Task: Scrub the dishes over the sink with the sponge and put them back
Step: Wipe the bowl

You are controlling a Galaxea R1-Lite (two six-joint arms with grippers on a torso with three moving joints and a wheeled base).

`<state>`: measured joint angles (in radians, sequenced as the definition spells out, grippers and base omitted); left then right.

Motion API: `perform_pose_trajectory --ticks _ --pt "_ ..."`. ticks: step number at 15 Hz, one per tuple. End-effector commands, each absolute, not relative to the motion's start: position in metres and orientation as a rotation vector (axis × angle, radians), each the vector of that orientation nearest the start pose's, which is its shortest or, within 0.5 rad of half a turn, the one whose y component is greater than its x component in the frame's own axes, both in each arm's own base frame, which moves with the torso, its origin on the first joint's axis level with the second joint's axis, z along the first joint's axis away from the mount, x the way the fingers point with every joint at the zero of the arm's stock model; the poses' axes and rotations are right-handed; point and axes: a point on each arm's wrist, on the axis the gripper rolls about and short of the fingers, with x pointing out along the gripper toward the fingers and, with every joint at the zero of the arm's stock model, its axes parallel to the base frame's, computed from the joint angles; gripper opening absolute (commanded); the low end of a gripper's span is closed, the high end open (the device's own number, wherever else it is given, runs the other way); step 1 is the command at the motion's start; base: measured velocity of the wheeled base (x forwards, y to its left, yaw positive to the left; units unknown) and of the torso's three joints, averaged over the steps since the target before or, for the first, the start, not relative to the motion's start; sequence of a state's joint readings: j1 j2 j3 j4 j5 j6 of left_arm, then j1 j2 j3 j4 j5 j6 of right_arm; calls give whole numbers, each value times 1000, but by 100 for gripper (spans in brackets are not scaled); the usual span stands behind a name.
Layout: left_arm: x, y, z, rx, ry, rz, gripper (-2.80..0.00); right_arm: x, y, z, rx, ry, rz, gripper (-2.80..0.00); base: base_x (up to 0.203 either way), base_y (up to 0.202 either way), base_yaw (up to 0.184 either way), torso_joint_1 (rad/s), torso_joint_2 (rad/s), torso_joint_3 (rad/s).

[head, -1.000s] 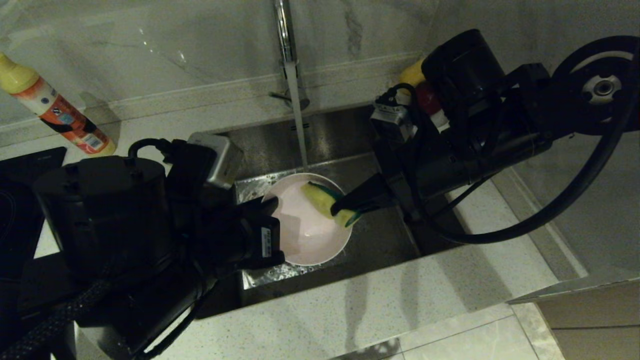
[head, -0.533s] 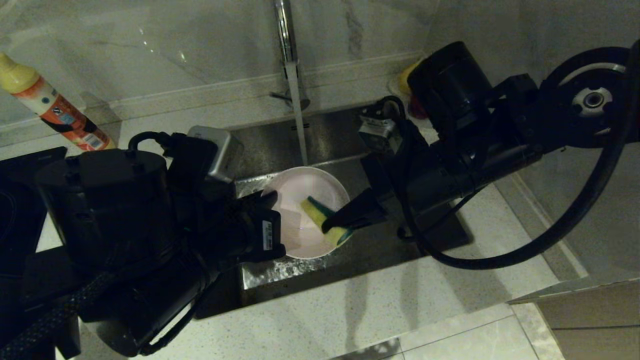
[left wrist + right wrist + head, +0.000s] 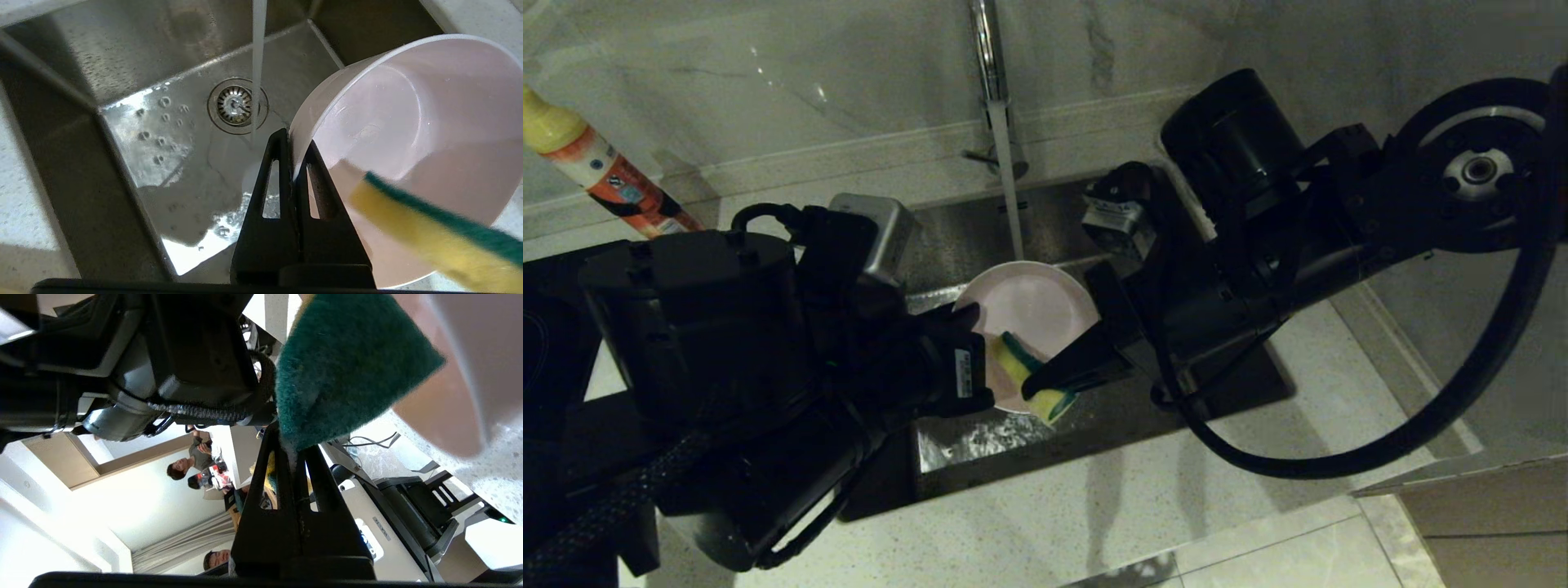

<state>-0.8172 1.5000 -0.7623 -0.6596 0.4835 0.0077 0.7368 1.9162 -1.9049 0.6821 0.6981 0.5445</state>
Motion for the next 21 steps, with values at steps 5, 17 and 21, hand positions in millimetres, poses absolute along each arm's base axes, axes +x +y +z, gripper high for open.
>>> perform_pose_trajectory --ticks 5,17,21 --pt "176 -173 220 70 86 -334 -280 265 242 303 438 1010 1133 -280 0 0 0 0 0 0" --pt "178 -168 227 25 17 -294 -280 246 224 305 437 1108 1084 -280 0 0 0 0 0 0" --pt "178 -167 234 6 -4 -296 -280 244 246 287 405 1176 1105 -280 0 0 0 0 0 0"
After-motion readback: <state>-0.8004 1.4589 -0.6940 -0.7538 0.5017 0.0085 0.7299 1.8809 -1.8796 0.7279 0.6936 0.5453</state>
